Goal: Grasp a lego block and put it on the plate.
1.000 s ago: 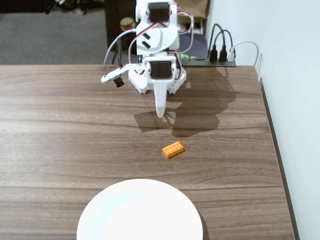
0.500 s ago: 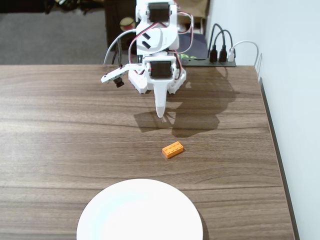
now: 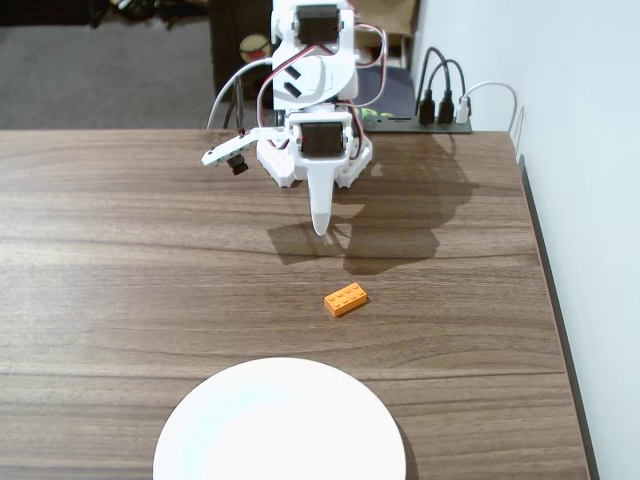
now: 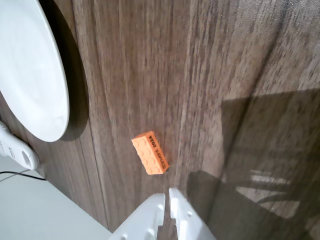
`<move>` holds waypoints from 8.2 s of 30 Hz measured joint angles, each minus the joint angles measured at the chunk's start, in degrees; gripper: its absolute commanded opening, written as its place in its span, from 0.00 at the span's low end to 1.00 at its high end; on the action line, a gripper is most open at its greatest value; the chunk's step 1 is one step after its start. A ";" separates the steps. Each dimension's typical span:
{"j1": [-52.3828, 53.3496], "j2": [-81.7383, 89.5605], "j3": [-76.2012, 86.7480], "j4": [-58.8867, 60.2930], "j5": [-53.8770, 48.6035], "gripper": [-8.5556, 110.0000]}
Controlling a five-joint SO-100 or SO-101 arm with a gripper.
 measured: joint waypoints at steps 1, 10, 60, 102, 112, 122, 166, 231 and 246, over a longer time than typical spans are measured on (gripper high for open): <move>0.00 0.00 0.00 0.00 -0.18 0.08; 0.00 -5.63 0.00 -2.72 -0.35 0.08; 0.18 -66.97 -27.42 -18.54 -2.99 0.08; -5.54 -74.88 -26.72 -22.32 -6.59 0.17; -5.01 -74.88 -26.54 -22.41 -6.59 0.17; -5.01 -75.15 -26.54 -22.41 -6.59 0.16; 6.33 -70.05 -46.05 -33.75 -6.42 0.10; 8.70 -104.68 -67.85 -29.79 1.14 0.17; 5.27 -70.66 -40.34 -26.46 -1.05 0.08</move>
